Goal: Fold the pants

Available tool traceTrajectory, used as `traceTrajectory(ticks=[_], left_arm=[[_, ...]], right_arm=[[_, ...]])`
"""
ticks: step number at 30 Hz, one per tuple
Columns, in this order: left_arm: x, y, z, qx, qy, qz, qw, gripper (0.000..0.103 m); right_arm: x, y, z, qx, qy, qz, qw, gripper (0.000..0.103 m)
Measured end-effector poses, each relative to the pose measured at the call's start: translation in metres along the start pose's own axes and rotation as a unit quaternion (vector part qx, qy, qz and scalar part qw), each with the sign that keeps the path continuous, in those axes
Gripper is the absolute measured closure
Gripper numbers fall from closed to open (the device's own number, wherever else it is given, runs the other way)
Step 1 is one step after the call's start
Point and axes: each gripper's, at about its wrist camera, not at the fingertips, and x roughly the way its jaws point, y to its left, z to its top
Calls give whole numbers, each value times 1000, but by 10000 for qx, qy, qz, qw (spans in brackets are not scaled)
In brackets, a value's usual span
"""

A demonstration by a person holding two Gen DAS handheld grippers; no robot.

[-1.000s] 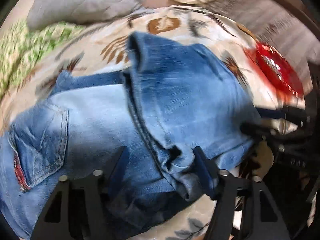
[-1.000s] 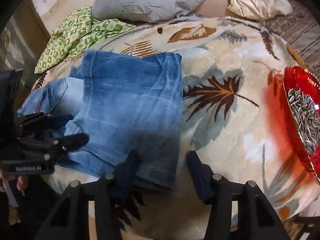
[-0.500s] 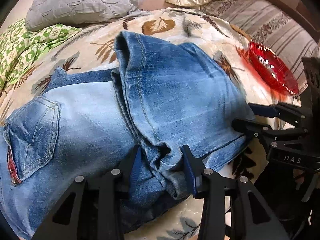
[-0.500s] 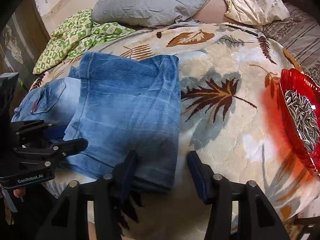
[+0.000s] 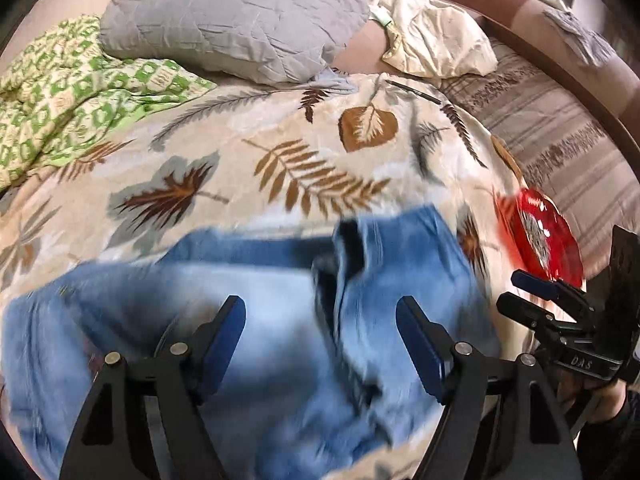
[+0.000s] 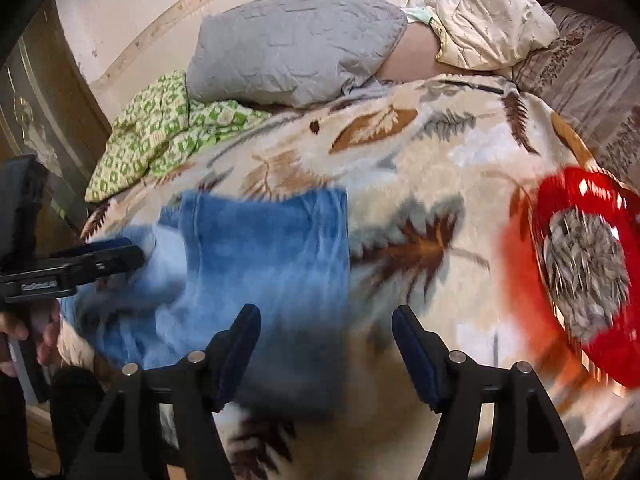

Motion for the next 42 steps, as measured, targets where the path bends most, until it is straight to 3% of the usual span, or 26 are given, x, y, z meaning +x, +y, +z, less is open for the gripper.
traceTrajectory(ticks=[4,7,9,10,11,13,14,15,17,19,25,28,29,31,33,35,37,41,42], left_arm=[[46,-10,18,69,359,113,9993,25],[78,-4,13,120,634,260,9976,25],[85,-3,3,280,474,297,9980,25],[83,-8,0,425,429,378,9975,28],[81,-10,-1,471,434,395,9972,32],[76,-11,-1,472,445,225,9976,61],[71,-11,-1,433,409,120,9982,69],[66,-11,0,422,360,44,9985,83],[57,-13,2,418,251,-87,9988,85],[52,-14,4,357,192,-315,9987,88],[60,-28,17,158,30,-762,9970,90],[50,-34,31,91,-322,-1042,9940,90],[49,-35,36,79,-335,-996,9944,90],[56,-32,42,-42,2,-709,9975,90],[67,-18,34,-307,490,-421,9974,89],[83,-6,17,-365,840,-432,9949,88],[89,-1,3,-262,686,-440,9963,86],[81,-5,6,-284,653,-314,9970,84],[74,-6,5,-256,588,-250,9976,72]], right_arm=[[33,-9,34,259,260,268,9990,31],[67,-15,46,426,574,384,9967,31],[93,-18,44,485,939,530,9930,35],[97,-16,42,475,945,613,9925,42],[95,-11,41,305,854,640,9938,52],[91,0,40,21,818,541,9952,66],[87,3,42,-70,791,450,9958,70],[83,4,43,-131,745,402,9963,76],[70,2,47,-153,637,452,9968,82],[57,3,50,-239,520,619,9964,94],[42,23,61,-787,415,718,9934,94],[39,17,73,-748,273,639,9948,95],[36,12,78,-679,190,642,9954,95],[36,4,83,-576,168,558,9966,95],[49,-5,77,-456,382,443,9972,95],[70,-11,62,-421,699,356,9960,94],[82,-14,53,-353,772,351,9958,91],[84,-10,53,-453,772,106,9959,80],[77,-8,55,-543,786,-7,9954,73]])
